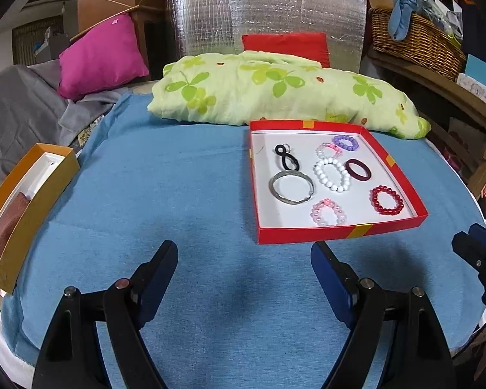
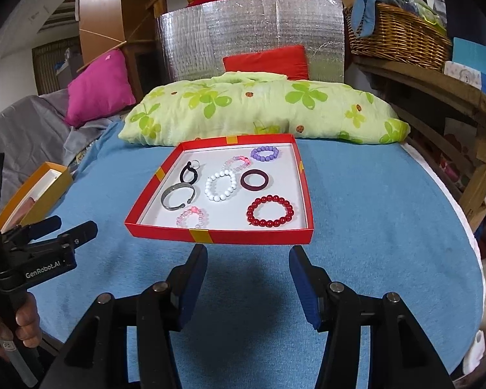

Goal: Organize jewelry

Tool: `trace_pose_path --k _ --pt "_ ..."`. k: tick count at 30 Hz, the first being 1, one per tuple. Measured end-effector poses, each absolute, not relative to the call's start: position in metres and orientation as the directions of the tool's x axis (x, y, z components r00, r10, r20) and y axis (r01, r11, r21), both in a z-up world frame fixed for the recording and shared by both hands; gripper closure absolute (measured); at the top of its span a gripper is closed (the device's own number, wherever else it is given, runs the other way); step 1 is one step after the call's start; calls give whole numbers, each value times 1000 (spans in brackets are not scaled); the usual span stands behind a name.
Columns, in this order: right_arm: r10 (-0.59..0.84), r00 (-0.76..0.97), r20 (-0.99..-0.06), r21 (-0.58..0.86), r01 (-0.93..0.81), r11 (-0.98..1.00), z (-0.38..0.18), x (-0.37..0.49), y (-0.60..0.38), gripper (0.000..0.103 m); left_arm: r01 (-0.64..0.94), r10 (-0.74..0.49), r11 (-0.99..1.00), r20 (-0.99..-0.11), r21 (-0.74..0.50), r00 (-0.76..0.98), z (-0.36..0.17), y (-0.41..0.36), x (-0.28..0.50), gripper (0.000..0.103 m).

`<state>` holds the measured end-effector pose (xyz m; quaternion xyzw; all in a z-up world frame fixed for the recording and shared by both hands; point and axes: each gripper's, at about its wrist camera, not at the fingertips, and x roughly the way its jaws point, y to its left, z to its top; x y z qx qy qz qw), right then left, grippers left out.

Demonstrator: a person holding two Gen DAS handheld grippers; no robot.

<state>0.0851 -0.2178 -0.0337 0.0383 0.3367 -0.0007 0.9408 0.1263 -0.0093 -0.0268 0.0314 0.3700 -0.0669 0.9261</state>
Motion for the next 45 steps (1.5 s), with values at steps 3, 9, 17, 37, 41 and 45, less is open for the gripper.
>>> trace_pose_path --k 3,9,17,37,41,45 --pt "29 775 -631 73 22 997 -31 85 -216 46 148 -97 989 -685 17 722 -26 -13 125 18" --pt "26 778 -627 79 31 996 -29 87 -216 45 144 -85 989 -678 32 730 -25 -15 124 18" --pt "10 766 -643 93 65 994 -37 91 -223 45 140 -72 989 -669 49 740 -23 -13 122 18" --pt "9 767 -642 96 69 993 -40 94 -223 45 139 -69 989 -667 53 741 -22 -15 121 18" --pt "9 767 -642 97 70 993 -40 94 -223 45 138 -67 989 -668 53 741 -22 -14 121 18" --pt "8 767 -641 97 71 993 -40 95 -223 45 138 -68 989 -669 52 740 -22 -14 121 18"
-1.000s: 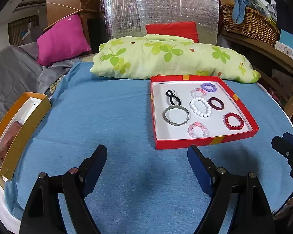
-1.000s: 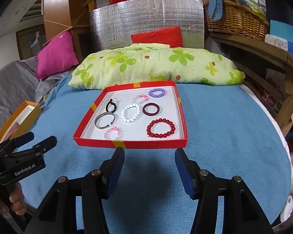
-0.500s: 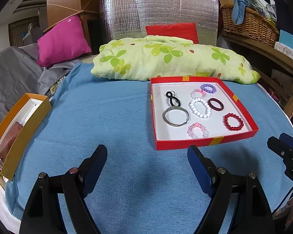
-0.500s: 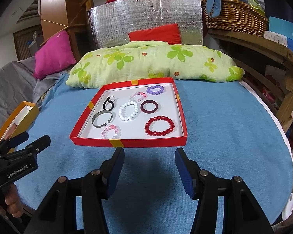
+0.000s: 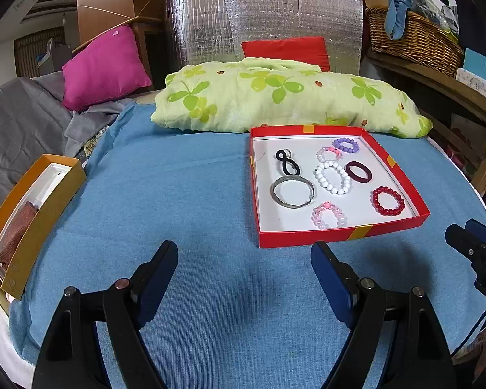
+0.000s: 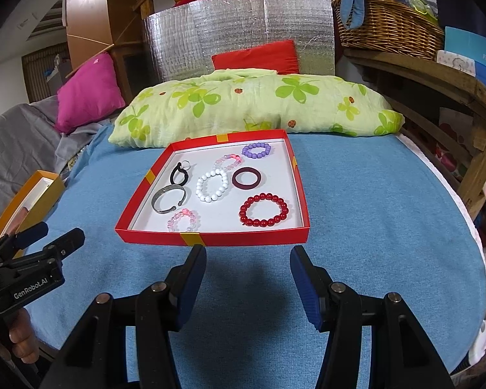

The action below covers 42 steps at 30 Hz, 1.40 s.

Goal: Organize jewelry

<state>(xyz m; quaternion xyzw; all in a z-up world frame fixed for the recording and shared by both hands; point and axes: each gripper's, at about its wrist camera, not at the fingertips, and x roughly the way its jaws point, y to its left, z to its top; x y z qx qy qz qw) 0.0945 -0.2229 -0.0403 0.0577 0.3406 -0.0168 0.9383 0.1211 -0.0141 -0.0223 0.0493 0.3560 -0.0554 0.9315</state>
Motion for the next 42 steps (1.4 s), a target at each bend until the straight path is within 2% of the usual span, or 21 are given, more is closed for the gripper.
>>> trace_pose_path --k 42 --pt "10 764 -646 91 64 994 -42 96 -217 45 129 -53 990 -678 62 733 -25 -14 121 18"
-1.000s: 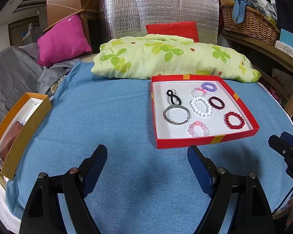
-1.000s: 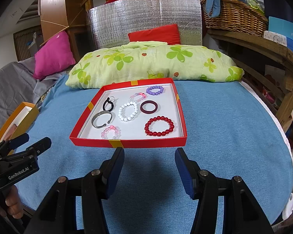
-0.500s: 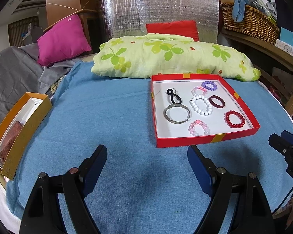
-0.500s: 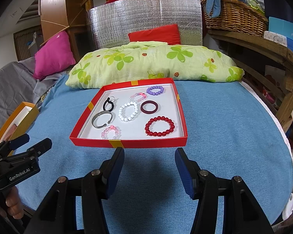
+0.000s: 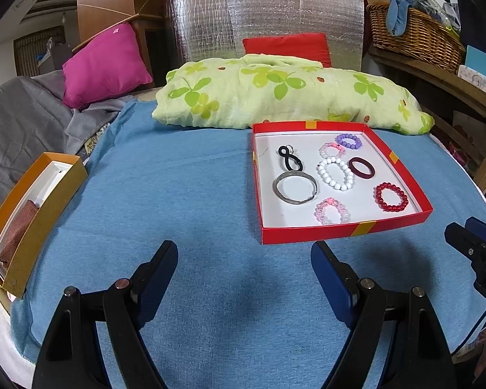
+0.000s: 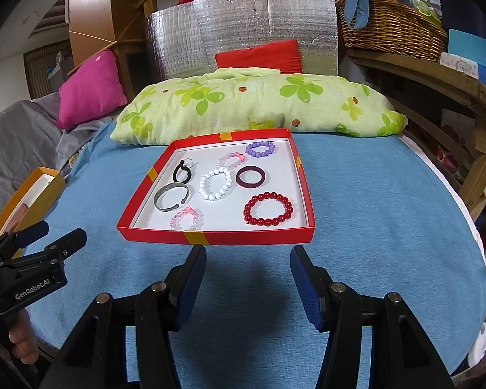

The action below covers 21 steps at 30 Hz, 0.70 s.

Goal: Organize jewelry

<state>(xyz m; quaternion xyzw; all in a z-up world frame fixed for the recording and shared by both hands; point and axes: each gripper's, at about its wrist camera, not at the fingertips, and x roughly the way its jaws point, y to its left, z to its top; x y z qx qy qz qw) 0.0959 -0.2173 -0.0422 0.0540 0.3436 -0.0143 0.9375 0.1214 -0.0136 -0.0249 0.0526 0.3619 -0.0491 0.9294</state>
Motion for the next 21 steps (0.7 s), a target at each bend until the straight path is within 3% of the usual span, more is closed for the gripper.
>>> trace_pose_path --k 21 --pt "15 762 -648 85 52 995 -45 99 -211 45 122 -46 990 -678 65 733 -26 -13 121 18"
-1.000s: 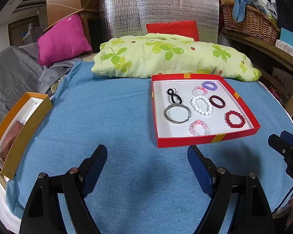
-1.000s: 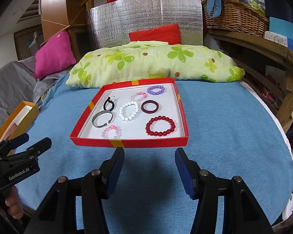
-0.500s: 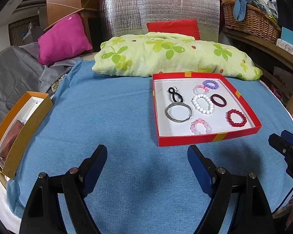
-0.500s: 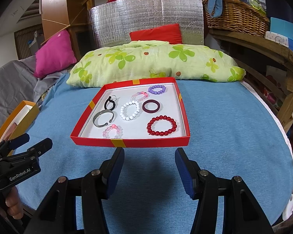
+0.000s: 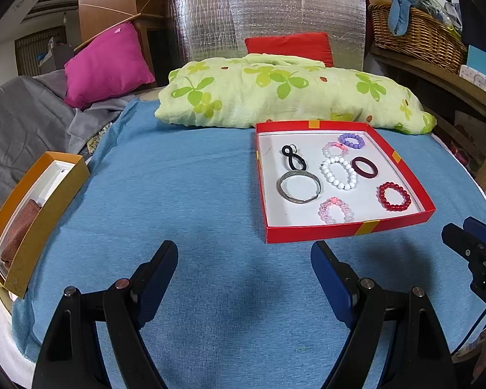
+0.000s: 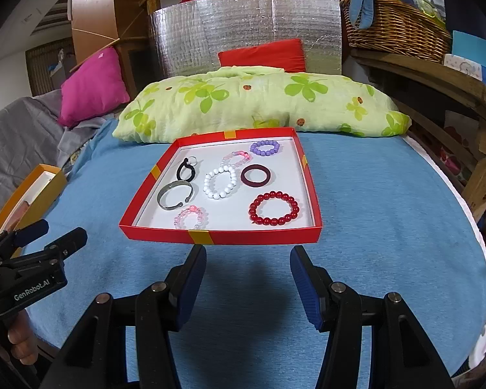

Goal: Organize jewelry

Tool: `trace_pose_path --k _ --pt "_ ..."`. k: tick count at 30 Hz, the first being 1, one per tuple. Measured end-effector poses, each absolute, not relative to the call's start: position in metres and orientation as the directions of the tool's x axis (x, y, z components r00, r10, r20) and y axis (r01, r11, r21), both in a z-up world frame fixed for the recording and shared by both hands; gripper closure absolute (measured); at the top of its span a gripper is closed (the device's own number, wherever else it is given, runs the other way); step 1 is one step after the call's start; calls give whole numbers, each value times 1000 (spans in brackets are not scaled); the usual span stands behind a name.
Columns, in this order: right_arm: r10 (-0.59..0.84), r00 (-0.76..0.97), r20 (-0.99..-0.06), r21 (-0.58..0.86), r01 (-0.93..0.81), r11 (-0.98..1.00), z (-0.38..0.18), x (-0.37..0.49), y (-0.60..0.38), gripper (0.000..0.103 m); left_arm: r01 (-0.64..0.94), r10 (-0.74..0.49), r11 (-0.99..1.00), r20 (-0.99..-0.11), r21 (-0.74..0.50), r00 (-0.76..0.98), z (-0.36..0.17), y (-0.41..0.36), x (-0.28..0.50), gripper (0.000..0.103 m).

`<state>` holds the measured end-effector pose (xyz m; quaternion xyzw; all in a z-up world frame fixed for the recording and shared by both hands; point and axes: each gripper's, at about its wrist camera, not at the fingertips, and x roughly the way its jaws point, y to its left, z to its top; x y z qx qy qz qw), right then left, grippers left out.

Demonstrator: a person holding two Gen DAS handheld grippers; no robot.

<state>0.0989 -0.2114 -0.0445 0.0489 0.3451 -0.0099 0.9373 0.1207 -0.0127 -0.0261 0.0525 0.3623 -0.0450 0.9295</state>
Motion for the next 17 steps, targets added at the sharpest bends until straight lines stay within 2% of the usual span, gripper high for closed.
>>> trace_pose_path --k 10,14,17 --pt "12 763 -647 80 52 995 -44 100 -212 45 132 -57 989 -680 60 731 -28 -10 122 18" --pt "-40 777 -628 51 93 994 -44 100 -232 45 101 -56 994 -665 29 745 -32 14 129 18" --pt "-115 780 -615 32 170 985 -47 105 -265 45 30 -8 999 -662 22 750 -35 37 138 18"
